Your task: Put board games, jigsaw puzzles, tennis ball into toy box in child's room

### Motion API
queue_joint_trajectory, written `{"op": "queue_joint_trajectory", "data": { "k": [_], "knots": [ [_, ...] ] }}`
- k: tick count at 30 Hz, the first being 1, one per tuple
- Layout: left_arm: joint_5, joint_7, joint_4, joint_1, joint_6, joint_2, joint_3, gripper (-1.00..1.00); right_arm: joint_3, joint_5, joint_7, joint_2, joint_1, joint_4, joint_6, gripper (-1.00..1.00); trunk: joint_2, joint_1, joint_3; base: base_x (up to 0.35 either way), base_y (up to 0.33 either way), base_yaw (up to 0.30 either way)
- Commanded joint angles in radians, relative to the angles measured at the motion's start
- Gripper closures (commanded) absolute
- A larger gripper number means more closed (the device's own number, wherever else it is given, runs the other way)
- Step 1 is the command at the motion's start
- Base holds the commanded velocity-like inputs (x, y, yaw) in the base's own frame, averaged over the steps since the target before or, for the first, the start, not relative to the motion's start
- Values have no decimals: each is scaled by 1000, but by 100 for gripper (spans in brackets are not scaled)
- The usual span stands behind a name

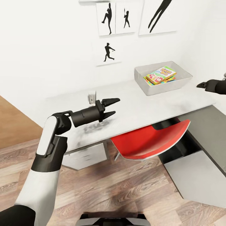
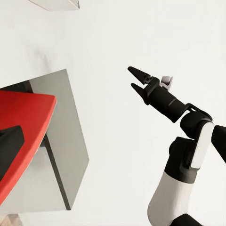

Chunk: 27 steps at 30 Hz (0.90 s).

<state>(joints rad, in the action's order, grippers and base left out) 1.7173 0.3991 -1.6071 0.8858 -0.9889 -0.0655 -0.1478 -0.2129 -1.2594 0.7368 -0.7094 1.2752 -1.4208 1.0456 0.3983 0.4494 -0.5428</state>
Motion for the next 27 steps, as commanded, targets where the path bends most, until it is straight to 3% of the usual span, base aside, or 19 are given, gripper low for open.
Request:
{"op": "queue_joint_trajectory", "data": {
  "k": [1,8,13,27],
  "knots": [
    [10,11,-1,1,-1,0,0,-100,4,-12,10,-9,-12,-10,2,-100,2,1,0,-29,60,-176],
    [10,13,-1,1,-1,-1,-3,-100,51,-34,9,-30,-78,-57,2,-100,2,1,11,-17,35,-176],
    [10,15,-1,0,-1,-2,-3,-100,115,-56,9,-42,-149,-104,2,-100,2,1,18,-7,15,-172],
    [2,19,-1,-1,-2,-6,-11,-100,209,-70,7,-63,-291,-148,2,-100,2,1,40,-2,4,-154]
  ]
}}
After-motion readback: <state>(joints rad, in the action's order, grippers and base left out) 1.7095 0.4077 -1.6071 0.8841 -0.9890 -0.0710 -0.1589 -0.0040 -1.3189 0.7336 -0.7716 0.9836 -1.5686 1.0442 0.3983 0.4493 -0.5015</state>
